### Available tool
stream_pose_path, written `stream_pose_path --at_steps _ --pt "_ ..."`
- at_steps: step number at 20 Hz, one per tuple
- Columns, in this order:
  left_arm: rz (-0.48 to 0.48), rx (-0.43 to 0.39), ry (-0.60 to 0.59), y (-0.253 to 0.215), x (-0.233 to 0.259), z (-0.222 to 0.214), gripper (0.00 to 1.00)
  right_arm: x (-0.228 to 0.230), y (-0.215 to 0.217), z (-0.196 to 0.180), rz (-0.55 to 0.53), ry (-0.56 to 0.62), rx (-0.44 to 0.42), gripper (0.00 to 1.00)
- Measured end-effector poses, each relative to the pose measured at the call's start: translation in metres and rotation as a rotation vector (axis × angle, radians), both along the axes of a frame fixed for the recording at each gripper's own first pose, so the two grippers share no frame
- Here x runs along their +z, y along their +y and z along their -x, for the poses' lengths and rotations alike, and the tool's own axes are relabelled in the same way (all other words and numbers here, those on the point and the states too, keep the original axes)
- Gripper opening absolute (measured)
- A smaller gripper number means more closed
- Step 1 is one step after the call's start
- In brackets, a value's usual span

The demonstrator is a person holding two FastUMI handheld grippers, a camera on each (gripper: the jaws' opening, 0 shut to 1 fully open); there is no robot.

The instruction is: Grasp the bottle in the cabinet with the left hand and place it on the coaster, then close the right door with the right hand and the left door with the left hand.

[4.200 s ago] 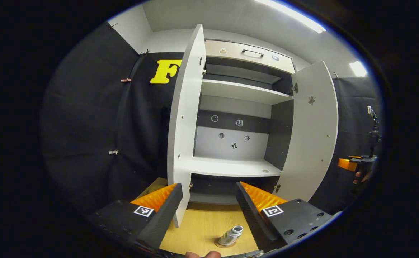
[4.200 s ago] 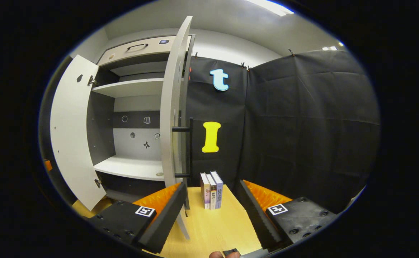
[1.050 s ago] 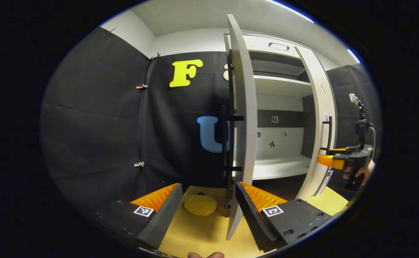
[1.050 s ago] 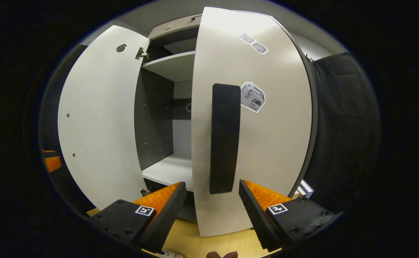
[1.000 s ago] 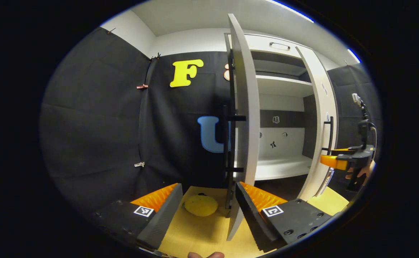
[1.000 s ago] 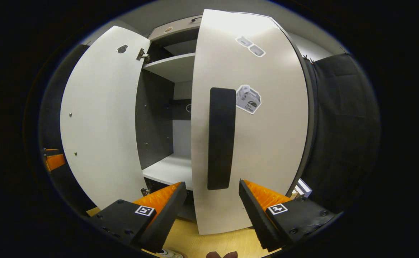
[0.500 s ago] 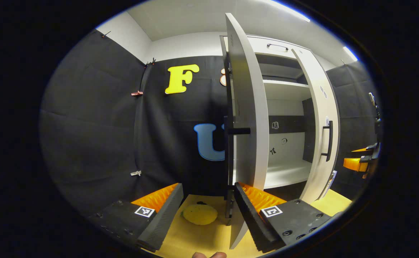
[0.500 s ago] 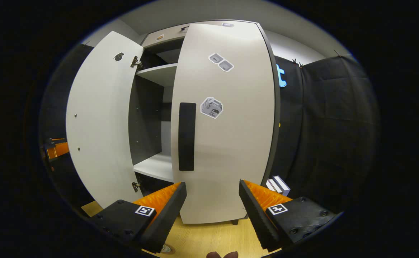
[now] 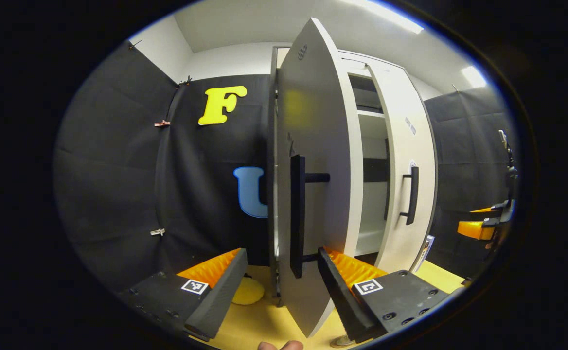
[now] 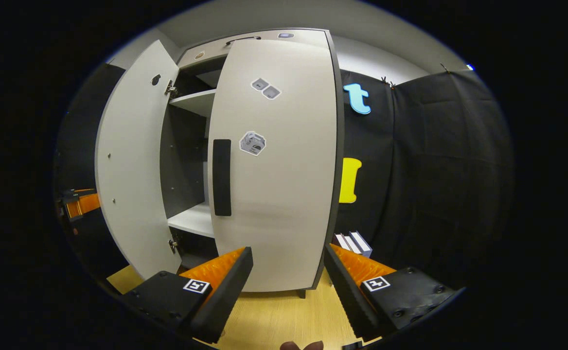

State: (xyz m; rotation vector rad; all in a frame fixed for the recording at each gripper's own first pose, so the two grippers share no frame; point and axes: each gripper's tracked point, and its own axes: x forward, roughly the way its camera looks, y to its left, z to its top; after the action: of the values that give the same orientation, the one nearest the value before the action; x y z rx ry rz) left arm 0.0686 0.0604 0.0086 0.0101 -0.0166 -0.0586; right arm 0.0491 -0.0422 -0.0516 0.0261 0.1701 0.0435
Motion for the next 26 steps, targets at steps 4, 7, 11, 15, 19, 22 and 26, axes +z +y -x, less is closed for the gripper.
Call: stream_pose_path --at_steps 4,7,11,15,19,22,26 --pt "-0.002 -0.04 0.0 -0.04 -0.001 -0.01 0.93 -0.002 -0.028 0.009 -0.003 0.012 -0.027 0.98" --pt "-0.006 -0.087 -0.017 -0.071 0.002 -0.025 0.93 -0.003 -0.048 0.013 -0.008 0.016 -0.044 0.98" --pt "-0.015 -0.139 -0.017 -0.116 -0.002 -0.046 0.94 -0.008 -0.069 0.006 -0.021 0.019 -0.058 0.98" --pt "-0.048 -0.125 -0.009 -0.129 -0.01 -0.066 0.93 -0.011 -0.083 0.005 -0.024 0.03 -0.061 0.98" --pt "-0.007 -0.126 0.002 -0.142 -0.012 -0.076 0.92 -0.014 -0.095 0.0 -0.024 0.039 -0.066 0.98" --pt "0.008 -0.142 0.007 -0.159 -0.014 -0.086 0.93 -0.015 -0.104 -0.003 -0.025 0.043 -0.068 0.98" --pt "0.011 -0.133 0.002 -0.173 -0.015 -0.1 0.93 -0.014 -0.111 -0.006 -0.023 0.043 -0.064 0.98"
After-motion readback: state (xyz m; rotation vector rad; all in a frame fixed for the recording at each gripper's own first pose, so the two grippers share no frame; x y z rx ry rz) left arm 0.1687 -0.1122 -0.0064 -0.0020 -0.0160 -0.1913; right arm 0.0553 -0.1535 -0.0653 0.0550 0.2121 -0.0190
